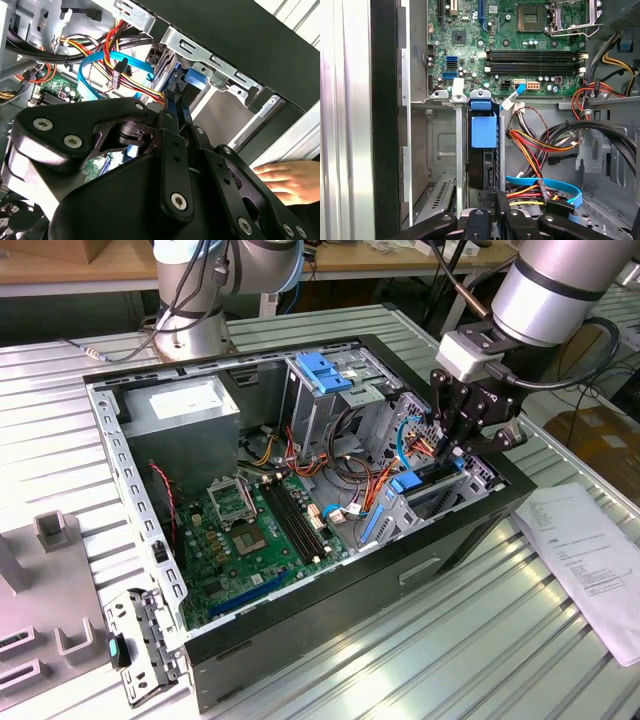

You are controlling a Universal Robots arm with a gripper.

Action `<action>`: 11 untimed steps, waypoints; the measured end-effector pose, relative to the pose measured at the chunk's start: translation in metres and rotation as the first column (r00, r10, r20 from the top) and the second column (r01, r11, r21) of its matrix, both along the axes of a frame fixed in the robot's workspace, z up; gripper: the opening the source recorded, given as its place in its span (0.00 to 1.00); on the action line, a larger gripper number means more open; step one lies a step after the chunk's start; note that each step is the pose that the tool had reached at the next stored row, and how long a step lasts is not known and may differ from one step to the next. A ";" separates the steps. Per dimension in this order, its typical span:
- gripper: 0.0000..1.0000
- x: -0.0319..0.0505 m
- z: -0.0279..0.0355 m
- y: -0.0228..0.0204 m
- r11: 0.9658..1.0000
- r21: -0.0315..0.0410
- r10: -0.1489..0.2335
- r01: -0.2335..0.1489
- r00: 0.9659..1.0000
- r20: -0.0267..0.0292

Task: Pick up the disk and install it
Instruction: 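Insert the first disk wire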

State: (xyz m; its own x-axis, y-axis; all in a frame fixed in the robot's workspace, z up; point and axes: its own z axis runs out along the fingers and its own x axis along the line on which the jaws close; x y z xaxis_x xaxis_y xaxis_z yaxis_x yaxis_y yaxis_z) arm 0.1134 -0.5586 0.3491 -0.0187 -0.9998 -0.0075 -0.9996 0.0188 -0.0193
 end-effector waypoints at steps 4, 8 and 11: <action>0.17 0.0002 -0.0006 -0.0001 1.000 0.000 -0.002 0.002 1.000 0.000; 0.17 0.0009 -0.0022 -0.0001 1.000 0.000 -0.010 0.010 1.000 0.000; 0.17 0.0008 -0.0031 -0.0001 1.000 0.000 -0.011 0.011 1.000 0.000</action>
State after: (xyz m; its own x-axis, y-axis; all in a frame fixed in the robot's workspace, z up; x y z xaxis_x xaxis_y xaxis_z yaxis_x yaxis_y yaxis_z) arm 0.1143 -0.5587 0.3460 -0.0295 -0.9995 -0.0073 -0.9994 0.0297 -0.0192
